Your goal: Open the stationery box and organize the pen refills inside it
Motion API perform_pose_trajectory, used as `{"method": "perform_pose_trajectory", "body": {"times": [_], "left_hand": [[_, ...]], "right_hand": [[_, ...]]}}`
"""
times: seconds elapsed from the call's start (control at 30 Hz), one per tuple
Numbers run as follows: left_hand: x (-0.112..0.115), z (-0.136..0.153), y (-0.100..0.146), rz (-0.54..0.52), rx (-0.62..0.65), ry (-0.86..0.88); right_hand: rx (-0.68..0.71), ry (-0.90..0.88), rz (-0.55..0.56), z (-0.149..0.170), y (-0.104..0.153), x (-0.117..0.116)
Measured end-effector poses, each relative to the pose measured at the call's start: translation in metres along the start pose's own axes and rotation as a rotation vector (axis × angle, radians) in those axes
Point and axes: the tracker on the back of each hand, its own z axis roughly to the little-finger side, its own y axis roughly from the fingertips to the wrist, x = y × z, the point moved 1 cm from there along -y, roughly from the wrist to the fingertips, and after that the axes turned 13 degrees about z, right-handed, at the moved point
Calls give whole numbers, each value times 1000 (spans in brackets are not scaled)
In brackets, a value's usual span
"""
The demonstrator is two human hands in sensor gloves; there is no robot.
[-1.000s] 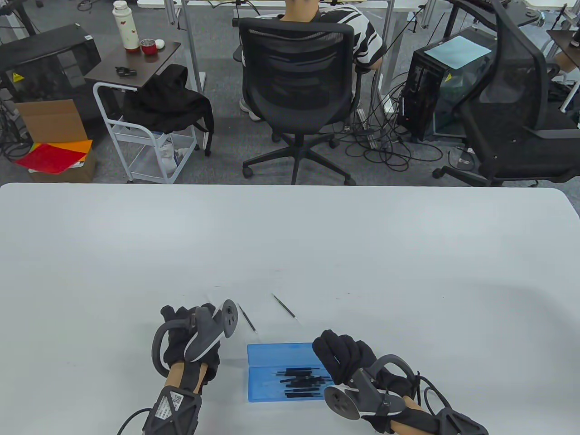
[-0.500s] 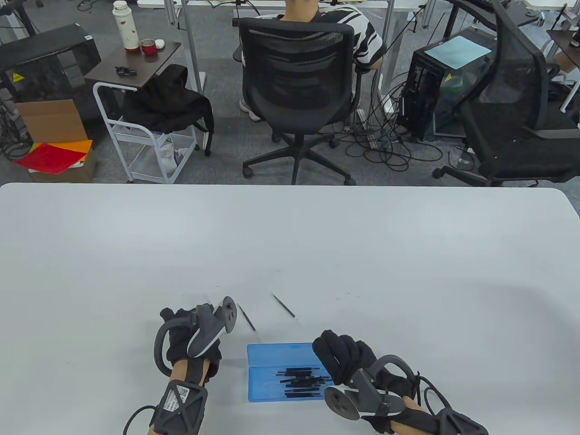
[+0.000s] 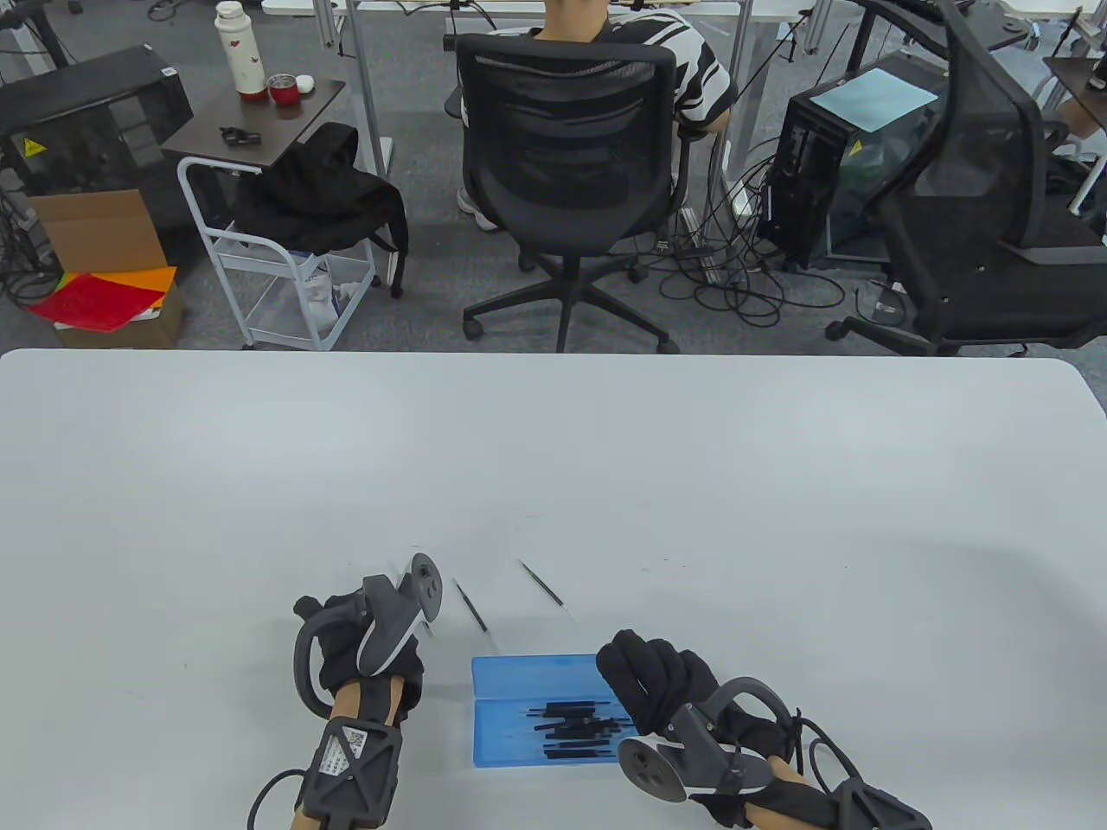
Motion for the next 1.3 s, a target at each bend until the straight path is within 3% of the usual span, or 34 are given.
{"method": "perform_pose_trajectory", "body": {"times": [0.2,0.43,0.67,0.8,0.93,1.07,1.3], "left_hand": [[1,11,2,-14,-2,25],[-15,18,26,-83,124,67],[-43,-6,93,-221,395,-17],[-46,-32,136,-308,592,-103],[-37,-65,173,-356,763,-220],[-16,-95,195,-393,876,-389],[15,-126,201,-407,1005,-539]], "right_hand": [[0,-1,0,0,0,0],[0,-2,-1,0,0,0],[-1,-2,-1,0,0,0],[-1,-2,-1,0,0,0],[-1,-2,-1,0,0,0],[-1,-2,-1,0,0,0],[-1,-2,-1,0,0,0]]}}
